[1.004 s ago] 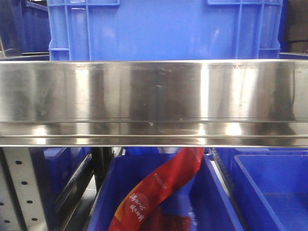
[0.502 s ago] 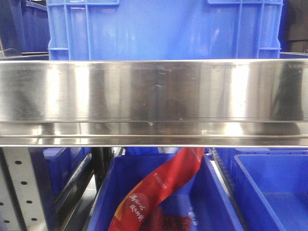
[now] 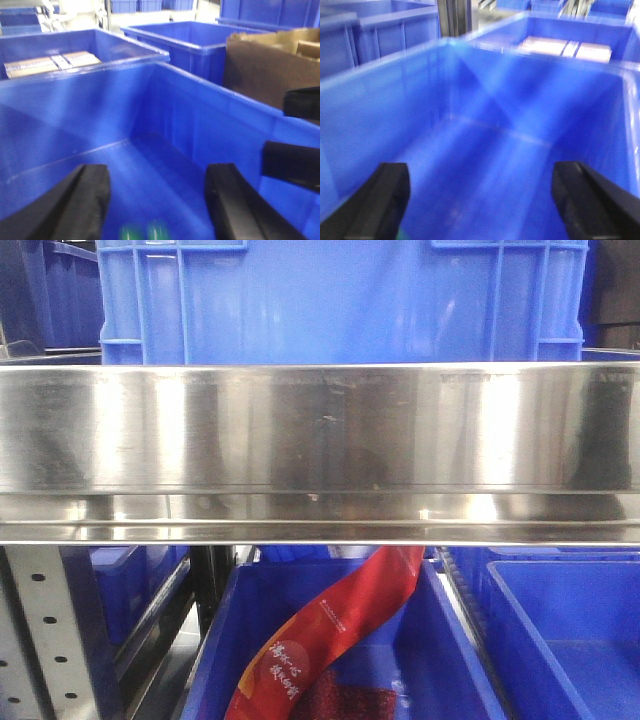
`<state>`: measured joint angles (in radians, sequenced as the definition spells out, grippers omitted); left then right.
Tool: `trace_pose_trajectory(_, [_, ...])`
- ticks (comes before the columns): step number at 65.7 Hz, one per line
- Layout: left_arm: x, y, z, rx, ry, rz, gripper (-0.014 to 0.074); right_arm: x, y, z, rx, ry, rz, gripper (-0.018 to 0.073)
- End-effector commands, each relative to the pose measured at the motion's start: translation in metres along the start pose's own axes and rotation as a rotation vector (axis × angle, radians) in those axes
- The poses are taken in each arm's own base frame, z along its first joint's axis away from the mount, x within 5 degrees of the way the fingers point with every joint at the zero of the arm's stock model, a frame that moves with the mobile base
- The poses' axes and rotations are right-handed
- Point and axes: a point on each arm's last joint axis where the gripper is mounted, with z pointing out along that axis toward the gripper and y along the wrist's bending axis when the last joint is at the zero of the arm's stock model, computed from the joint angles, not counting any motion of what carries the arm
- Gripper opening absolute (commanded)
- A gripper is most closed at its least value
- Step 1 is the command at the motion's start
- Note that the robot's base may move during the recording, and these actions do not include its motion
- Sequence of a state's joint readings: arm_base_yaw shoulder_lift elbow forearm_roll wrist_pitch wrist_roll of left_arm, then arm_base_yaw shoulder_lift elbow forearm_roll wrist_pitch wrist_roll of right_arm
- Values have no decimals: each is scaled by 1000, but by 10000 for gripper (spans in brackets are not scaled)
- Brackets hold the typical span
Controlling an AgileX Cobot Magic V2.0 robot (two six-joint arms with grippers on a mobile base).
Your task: Grab block from conveyor and place in blue bin
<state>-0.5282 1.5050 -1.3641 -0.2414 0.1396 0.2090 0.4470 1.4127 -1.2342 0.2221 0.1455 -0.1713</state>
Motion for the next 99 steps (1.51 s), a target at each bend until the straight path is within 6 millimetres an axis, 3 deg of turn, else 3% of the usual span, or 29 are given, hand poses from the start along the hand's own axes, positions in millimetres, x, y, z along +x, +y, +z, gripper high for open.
trace_pose_trajectory(1, [-13,-3,-9,3,-61,-6,279,-16,1,-14,1,-80,-6,428])
trace_pose_trajectory(5, [-16,-3,-13,4,-73,-5,217,-21,2,-20,1,-102,-7,361])
trace_pose_trajectory(8, [-20,-3,-18,4,-86,-5,136,-25,2,-27,0,-120,-7,258])
trace_pose_trajectory(16, [-32,-4,-34,7,-126,-4,-111,-37,3,-43,1,-183,-8,-118])
trace_pose_trajectory(18, [-35,-4,-39,6,-135,0,-111,-39,3,-47,0,-190,-8,-167])
trace_pose_trajectory(31, [-56,-6,-80,15,-197,6,-111,-59,2,-91,9,-295,-10,-160])
trace_pose_trajectory(40, [-44,-6,-106,17,-186,6,-111,-51,-10,-125,62,-323,-7,-160])
trace_pose_trajectory(46, [-21,-6,-124,13,-159,4,-111,-33,-15,-146,95,-314,-4,-160])
trace_pose_trajectory(64, [66,-3,-184,-7,-124,-3,-111,56,-11,-208,114,-297,-1,-160])
trace_pose_trajectory(80, [135,-2,-229,-9,-129,-3,-111,131,-9,-233,114,-290,0,-160])
trace_pose_trajectory(88, [153,-2,-246,-15,-205,-2,-111,152,-8,-240,111,-301,-2,-160])
trace_pose_trajectory(99, [162,-2,-264,-12,-285,-1,-111,158,-5,-251,98,-310,-7,-160])
